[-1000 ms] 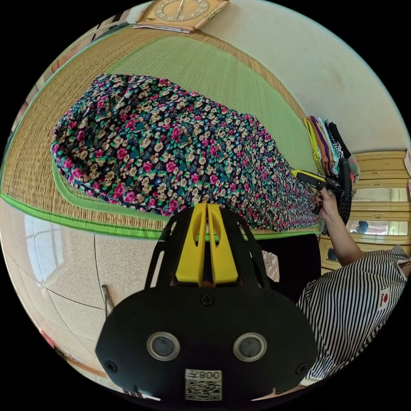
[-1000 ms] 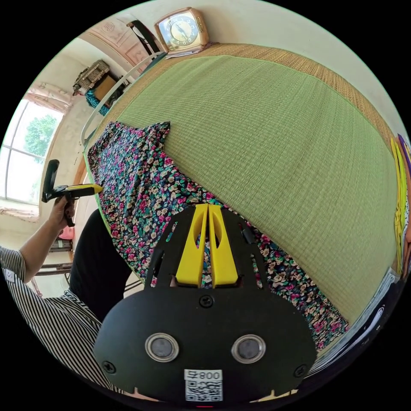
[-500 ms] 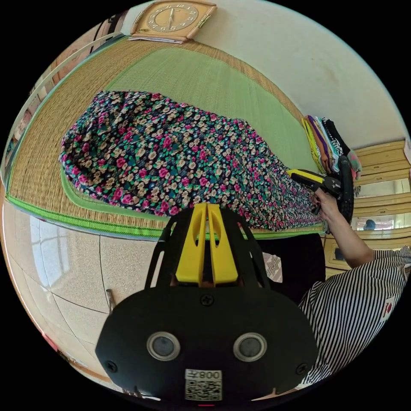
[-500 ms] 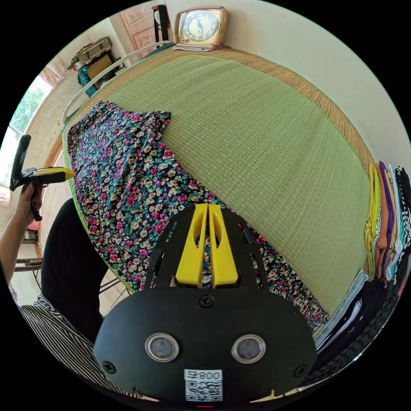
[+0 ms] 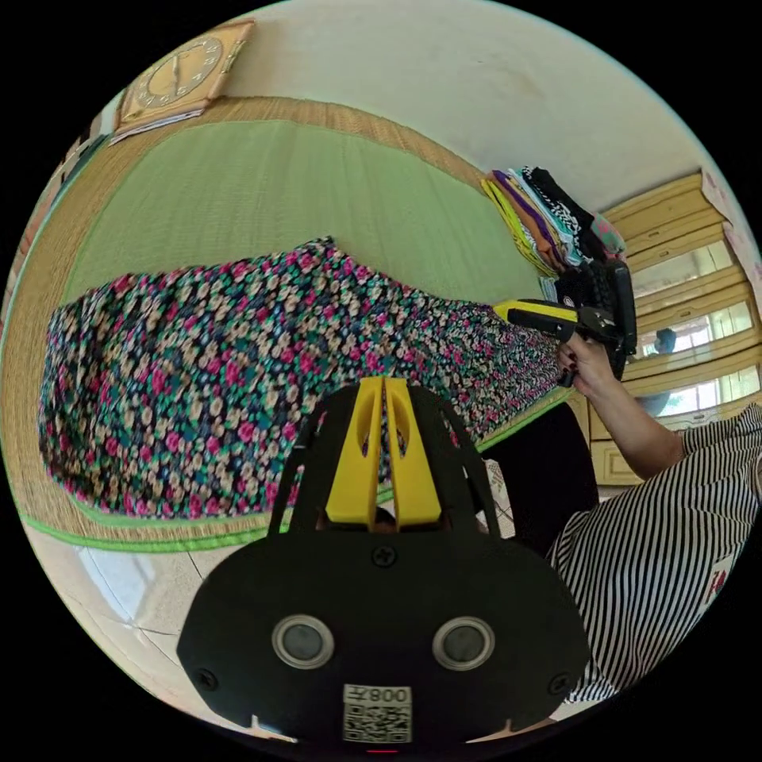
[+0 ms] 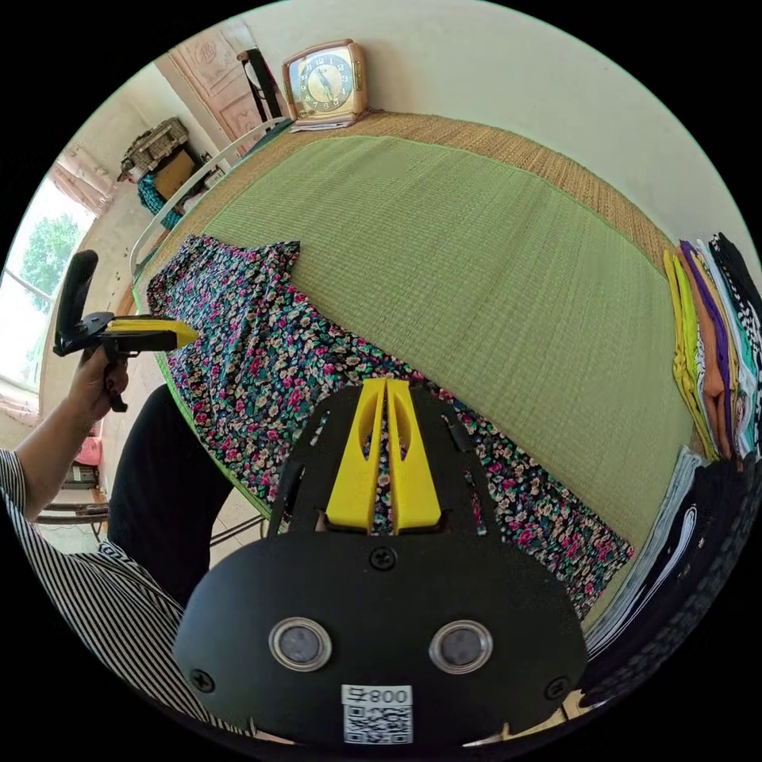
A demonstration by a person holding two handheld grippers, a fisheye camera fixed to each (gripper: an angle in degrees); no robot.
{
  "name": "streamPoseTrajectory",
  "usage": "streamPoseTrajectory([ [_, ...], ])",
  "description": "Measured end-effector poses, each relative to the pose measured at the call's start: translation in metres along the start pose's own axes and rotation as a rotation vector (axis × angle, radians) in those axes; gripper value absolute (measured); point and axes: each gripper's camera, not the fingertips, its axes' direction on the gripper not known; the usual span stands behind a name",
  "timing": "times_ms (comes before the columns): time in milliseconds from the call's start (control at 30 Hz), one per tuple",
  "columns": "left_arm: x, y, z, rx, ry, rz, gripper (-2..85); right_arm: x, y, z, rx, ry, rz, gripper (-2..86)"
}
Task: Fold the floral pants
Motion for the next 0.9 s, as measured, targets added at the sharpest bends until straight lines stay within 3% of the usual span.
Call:
streamPoseTrajectory([
  [267,0.032,-0.087,0.091,-0.114,-0.124,0.063,0.1,0.046,0.012,0.031,-0.046,-0.027,0.129,0.1],
  [500,0.059,-0.092,0.117,-0.010,-0.007,0.054,0.5,0.061,0.029,0.024,0.035,-0.047,0.161,0.0],
  [667,0.120,-0.114,0.161,-0.059,0.060,0.275,1.9,0.071,0.055,0.012,0.065,-0.064,0.152,-0.1],
  [900,0.189,-0.153,0.247,-0.221,-0.064,0.512,1.9,0.091,0.090,0.019,0.030,-0.025,0.182,0.1],
])
